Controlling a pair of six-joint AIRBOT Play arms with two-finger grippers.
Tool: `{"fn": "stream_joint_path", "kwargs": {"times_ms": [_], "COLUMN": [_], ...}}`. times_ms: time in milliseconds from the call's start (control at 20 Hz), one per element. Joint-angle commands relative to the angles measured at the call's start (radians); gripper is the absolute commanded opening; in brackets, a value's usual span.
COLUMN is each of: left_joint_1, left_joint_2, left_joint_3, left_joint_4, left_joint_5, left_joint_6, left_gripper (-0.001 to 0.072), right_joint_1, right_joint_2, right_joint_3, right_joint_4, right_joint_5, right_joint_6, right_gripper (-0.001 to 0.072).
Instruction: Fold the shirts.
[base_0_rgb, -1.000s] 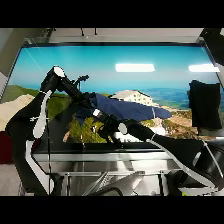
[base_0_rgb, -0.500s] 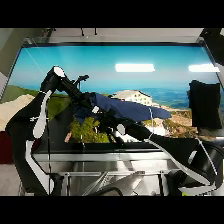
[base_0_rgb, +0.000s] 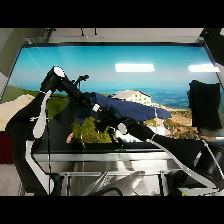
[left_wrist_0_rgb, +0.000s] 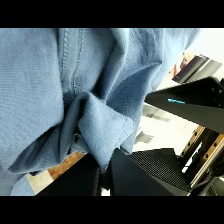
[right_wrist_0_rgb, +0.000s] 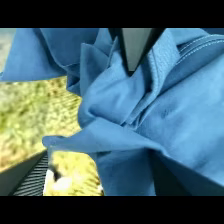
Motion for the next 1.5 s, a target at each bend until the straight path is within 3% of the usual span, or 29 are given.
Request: {"fn": "stream_joint_path", "kwargs": {"times_ms": [0,200,250,300,400,450,700,950,1150,1300,1450], "left_joint_1": [0.001,0.001,0.001,0.001,0.001,0.001,0.002,0.002,0.001,-0.002,-0.002], "left_joint_2": [0.0,0.0,0.0,0.0,0.0,0.0,0.0,0.0,0.0,0.0,0.0], "left_joint_3": [0.0,0.0,0.0,0.0,0.0,0.0,0.0,0.001,0.0,0.0,0.0], "left_joint_4": [0.0,0.0,0.0,0.0,0.0,0.0,0.001,0.009,0.009,0.009,0.009], "left_joint_5": [0.001,0.0,0.0,0.0,0.0,-0.001,-0.007,0.007,0.009,0.018,-0.004], "left_joint_6": [-0.001,0.0,-0.001,0.0,0.0,0.0,0.0,0.0,-0.001,-0.001,-0.001], "left_gripper": [0.0028,0.0028,0.0028,0.0028,0.0028,0.0028,0.0027,0.0027,0.0027,0.0026,0.0026], "right_joint_1": [-0.001,0.0,0.0,0.0,0.0,-0.001,-0.004,-0.121,-0.271,-0.367,-0.443], "right_joint_2": [-0.018,-0.076,-0.076,-0.073,-0.071,-0.069,0.013,0.212,0.356,0.366,0.34], "right_joint_3": [0.0,0.0,0.001,0.002,0.013,0.018,0.019,0.019,0.019,0.018,0.018], "right_joint_4": [0.003,0.003,0.003,0.003,0.01,0.022,0.022,0.018,0.019,0.018,-0.052], "right_joint_5": [0.002,-0.108,-0.135,-0.161,-0.181,-0.181,-0.151,0.177,0.2,0.244,0.24], "right_joint_6": [-0.001,-0.056,-0.056,-0.055,-0.051,-0.051,-0.041,-0.04,-0.028,0.035,0.034], "right_gripper": [0.0706,0.069,0.0537,0.0299,0.0204,0.001,0.0017,0.0017,0.0018,0.0018,0.0018]}}
